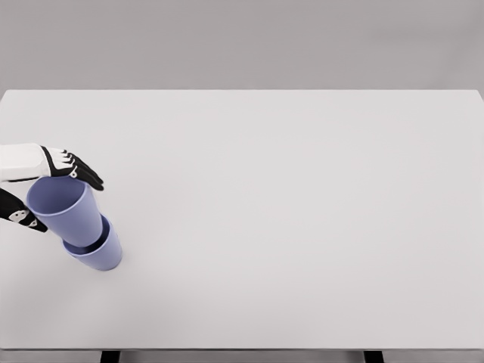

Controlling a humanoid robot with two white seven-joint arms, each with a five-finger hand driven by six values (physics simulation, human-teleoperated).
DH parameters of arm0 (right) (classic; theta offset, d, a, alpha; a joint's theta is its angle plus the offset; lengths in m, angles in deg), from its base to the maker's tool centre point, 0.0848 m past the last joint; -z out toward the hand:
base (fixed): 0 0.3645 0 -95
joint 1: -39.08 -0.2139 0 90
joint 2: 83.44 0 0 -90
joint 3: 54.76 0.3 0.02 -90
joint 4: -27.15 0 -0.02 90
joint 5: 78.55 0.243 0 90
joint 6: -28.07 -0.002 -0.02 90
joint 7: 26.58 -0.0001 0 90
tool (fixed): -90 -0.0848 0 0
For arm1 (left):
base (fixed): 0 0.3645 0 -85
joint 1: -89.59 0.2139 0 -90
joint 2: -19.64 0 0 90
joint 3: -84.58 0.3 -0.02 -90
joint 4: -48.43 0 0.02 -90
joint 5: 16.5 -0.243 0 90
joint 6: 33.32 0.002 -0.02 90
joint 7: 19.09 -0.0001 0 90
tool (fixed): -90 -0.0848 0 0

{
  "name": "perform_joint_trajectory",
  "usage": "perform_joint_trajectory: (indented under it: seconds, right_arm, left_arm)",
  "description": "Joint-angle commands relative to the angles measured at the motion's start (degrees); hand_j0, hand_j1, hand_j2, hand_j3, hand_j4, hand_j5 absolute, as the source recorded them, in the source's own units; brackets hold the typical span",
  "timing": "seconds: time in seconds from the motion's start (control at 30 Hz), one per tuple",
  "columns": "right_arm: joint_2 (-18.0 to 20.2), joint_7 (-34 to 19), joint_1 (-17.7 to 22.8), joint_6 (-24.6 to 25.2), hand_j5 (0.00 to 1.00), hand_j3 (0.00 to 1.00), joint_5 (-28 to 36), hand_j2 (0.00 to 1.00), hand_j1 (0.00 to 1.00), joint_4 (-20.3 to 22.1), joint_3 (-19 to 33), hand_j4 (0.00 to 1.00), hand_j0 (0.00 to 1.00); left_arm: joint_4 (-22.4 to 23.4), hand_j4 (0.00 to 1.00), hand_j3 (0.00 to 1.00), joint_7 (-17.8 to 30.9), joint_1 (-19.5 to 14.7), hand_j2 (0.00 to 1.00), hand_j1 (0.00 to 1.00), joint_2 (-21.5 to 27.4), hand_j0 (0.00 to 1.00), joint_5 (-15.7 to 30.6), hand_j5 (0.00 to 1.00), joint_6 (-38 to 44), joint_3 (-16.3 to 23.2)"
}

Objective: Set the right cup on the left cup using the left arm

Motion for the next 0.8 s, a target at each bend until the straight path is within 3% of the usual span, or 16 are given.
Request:
perform_joint_trajectory:
  seconds: [0.0, 0.5, 0.6, 0.67, 0.77]
  right_arm:
    - [0.00, -0.01, 0.00, -0.01, 1.00, 1.00, -0.02, 1.00, 1.00, -0.01, 0.00, 1.00, 1.00]
    - [0.00, -0.01, 0.00, -0.01, 1.00, 1.00, -0.02, 1.00, 1.00, -0.01, 0.00, 1.00, 1.00]
    - [0.00, -0.01, 0.00, -0.01, 1.00, 1.00, -0.02, 1.00, 1.00, -0.01, 0.00, 1.00, 1.00]
    - [0.00, -0.01, 0.00, -0.01, 1.00, 1.00, -0.02, 1.00, 1.00, -0.01, 0.00, 1.00, 1.00]
    - [0.00, -0.01, 0.00, -0.01, 1.00, 1.00, -0.02, 1.00, 1.00, -0.01, 0.00, 1.00, 1.00]
  left_arm:
    - [0.02, 0.88, 0.88, -0.01, 0.00, 0.88, 0.88, 0.05, 0.88, 0.44, 0.88, 0.16, -0.11]
    - [0.20, 0.92, 0.92, -0.01, 0.09, 0.92, 0.92, 0.23, 0.92, 0.17, 0.92, 0.16, 0.07]
    - [0.02, 0.99, 0.99, -0.01, -0.61, 0.99, 0.99, 0.76, 0.99, 0.70, 0.99, 0.16, -0.28]
    - [-0.77, 1.00, 1.00, -0.01, 0.00, 1.00, 1.00, 1.98, 1.00, 2.10, 1.00, 0.16, -3.53]
    - [-1.12, 1.00, 1.00, -0.01, -0.53, 1.00, 1.00, 3.83, 1.00, 4.39, 1.00, 0.16, -4.77]
